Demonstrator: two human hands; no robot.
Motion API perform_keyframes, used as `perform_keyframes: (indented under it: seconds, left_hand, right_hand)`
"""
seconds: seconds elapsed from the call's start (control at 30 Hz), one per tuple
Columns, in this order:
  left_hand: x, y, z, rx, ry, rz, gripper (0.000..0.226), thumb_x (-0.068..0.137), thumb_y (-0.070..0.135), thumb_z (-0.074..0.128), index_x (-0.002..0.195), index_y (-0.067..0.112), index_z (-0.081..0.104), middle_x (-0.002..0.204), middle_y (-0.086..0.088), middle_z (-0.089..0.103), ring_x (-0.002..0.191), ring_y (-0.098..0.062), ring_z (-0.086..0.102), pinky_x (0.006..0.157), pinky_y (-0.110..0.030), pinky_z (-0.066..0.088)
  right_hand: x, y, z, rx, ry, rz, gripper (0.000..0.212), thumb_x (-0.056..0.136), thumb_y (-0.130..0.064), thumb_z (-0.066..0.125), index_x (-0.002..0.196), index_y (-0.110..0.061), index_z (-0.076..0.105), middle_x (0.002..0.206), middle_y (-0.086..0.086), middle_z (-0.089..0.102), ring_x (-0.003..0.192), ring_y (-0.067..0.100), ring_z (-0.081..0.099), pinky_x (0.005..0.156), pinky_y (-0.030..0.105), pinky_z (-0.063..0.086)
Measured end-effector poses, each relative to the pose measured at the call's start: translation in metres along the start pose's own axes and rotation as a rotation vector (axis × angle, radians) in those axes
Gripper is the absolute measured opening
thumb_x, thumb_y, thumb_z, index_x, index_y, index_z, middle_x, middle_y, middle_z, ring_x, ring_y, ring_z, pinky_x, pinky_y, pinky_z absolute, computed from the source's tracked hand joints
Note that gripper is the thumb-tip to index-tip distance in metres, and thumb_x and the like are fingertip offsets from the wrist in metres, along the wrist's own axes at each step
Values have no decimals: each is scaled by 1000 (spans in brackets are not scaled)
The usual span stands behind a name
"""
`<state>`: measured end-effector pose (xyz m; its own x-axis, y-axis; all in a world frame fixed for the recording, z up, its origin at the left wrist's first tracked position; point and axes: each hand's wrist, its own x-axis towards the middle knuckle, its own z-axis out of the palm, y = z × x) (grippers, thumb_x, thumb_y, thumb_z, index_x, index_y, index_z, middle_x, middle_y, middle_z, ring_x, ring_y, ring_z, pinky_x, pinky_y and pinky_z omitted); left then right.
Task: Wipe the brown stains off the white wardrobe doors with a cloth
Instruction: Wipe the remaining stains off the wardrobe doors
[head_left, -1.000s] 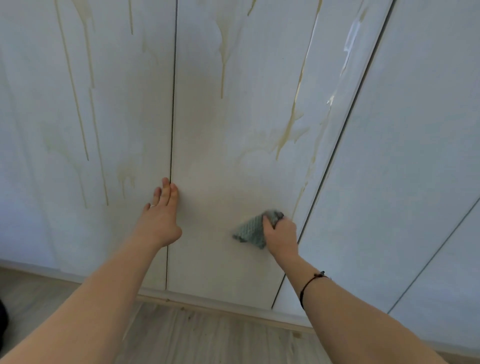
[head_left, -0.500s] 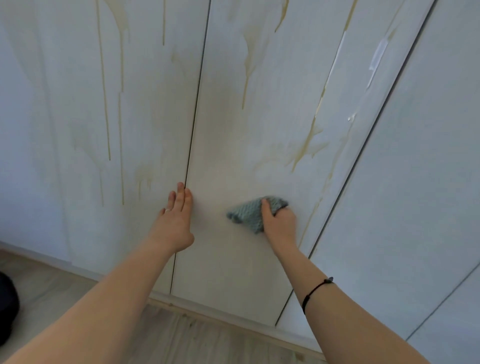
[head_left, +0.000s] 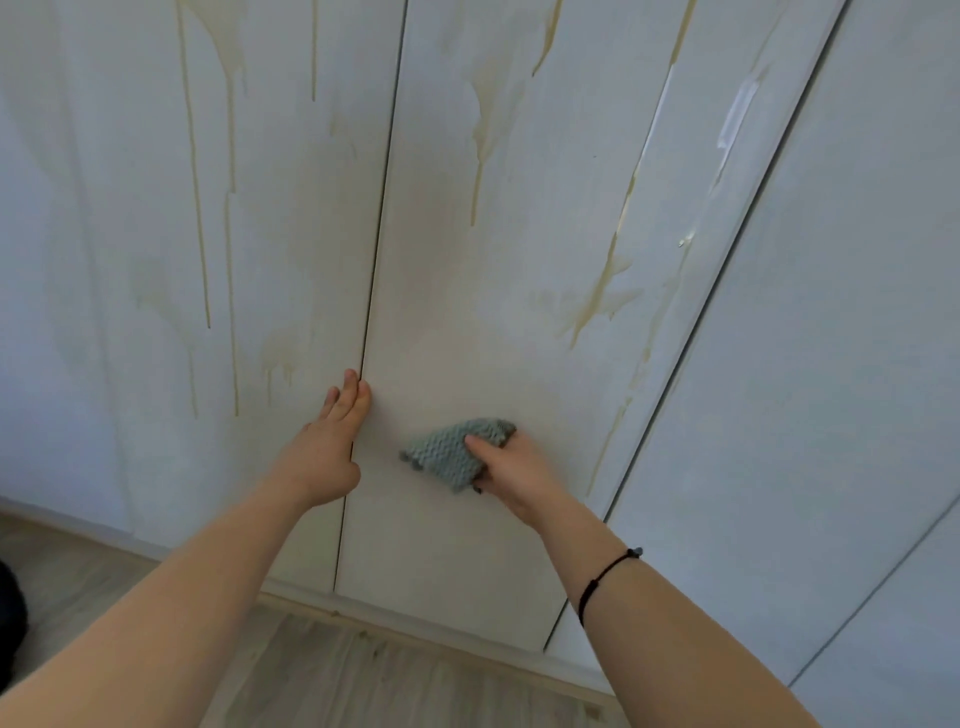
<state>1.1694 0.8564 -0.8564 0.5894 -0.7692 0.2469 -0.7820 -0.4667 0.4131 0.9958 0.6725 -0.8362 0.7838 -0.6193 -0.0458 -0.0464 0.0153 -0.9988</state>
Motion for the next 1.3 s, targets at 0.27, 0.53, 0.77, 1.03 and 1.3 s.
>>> perform_keyframes:
  seconds: [0.27,0.53,0.77,1.03,1.3]
  left_hand:
    - [-6,12,-18,62,42,-24,97,81,-2,50,161,18,1,166,4,-14,155,-23,3,121,-39,27]
    - [-5,17,-11,124,-27,-57,102,81,2,54,160,20,-10,163,4,-27,154,-24,-6,118,-47,31]
    - [-2,16,-10,152,-50,-70,101,84,5,55,159,18,-11,163,1,-29,154,-25,-7,118,-49,30]
    - [-2,16,0,190,1,-86,100,82,3,50,159,19,-13,162,2,-32,154,-24,-8,118,-50,29]
    - [1,11,1,188,6,-82,101,82,5,50,159,21,-13,161,5,-33,154,-24,-8,118,-51,28]
  right_hand:
    - [-54,61,-125,56,185,377,32,101,2,52,132,6,50,128,25,60,110,38,61,94,55,51]
    - [-42,-31,-136,424,170,8,33,101,-3,50,132,6,55,119,19,69,107,32,68,78,43,60]
    - [-41,-9,-120,223,202,8,25,98,0,55,123,2,60,127,23,64,117,37,63,90,51,56]
    - [-45,24,-126,-24,309,193,13,96,-3,63,107,2,62,113,23,69,105,37,67,83,54,58]
    - [-17,-84,-97,223,406,-402,14,99,-21,62,103,-11,70,100,5,76,94,23,74,71,40,62]
